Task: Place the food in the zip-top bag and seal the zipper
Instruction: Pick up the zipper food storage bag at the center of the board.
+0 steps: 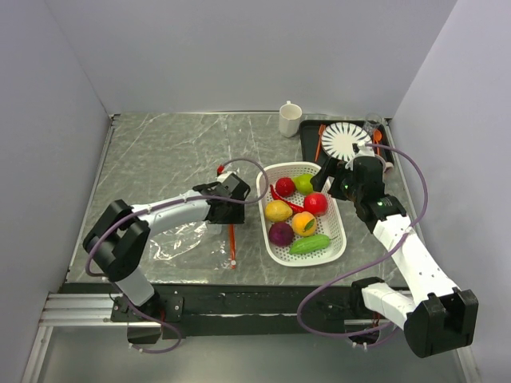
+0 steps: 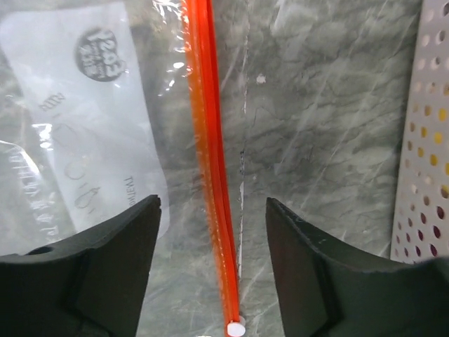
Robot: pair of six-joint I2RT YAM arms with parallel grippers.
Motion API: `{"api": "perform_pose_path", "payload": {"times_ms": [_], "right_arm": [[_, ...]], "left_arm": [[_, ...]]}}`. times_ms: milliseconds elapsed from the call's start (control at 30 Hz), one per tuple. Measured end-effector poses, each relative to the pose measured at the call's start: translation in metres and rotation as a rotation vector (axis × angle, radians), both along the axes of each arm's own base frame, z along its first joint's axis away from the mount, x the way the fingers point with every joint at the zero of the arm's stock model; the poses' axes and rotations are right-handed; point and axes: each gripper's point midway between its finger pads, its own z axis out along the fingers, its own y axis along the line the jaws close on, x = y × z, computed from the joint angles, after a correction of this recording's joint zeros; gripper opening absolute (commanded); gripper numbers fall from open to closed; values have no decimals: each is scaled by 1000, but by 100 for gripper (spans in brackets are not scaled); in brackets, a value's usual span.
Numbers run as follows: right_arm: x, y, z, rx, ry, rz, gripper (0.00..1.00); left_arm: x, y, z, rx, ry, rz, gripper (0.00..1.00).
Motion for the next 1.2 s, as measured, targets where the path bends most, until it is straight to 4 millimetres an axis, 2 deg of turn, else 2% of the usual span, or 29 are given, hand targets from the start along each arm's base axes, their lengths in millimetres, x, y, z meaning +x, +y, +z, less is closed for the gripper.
{"api": "perform_pose_path", "payload": {"times_ms": [133,233,333,567,833,967,1000,1133,1200], "right_arm": [[0,0,0,0,0,0,100],[0,0,0,-1,2,0,100],[-1,0,-2,-2,8,0,100],[-3,-1,-4,-4,20,0,100],[-4,-1,-3,-4,26,0,100],[-5,-1,-4,-5,30,0,100],[-5,-1,-4,-5,30,0,100],[-6,-1,-5,-5,34,1,100],[-6,-1,-5,-4,35,2,100]], "left_arm": [[-3,-2,-10,21,20,-5,64],[-4,-3,-19,37,39,-6,56],[-6,-2,-26,51,54,-3,54],[-6,-2,-27,48,55,3,46],[-4,-4,-31,37,50,15,44],[-2,-6,-31,28,42,17,32],[-2,-6,-32,28,41,18,25],[0,-7,-32,22,35,21,20],[0,-8,-32,19,33,21,14]]}}
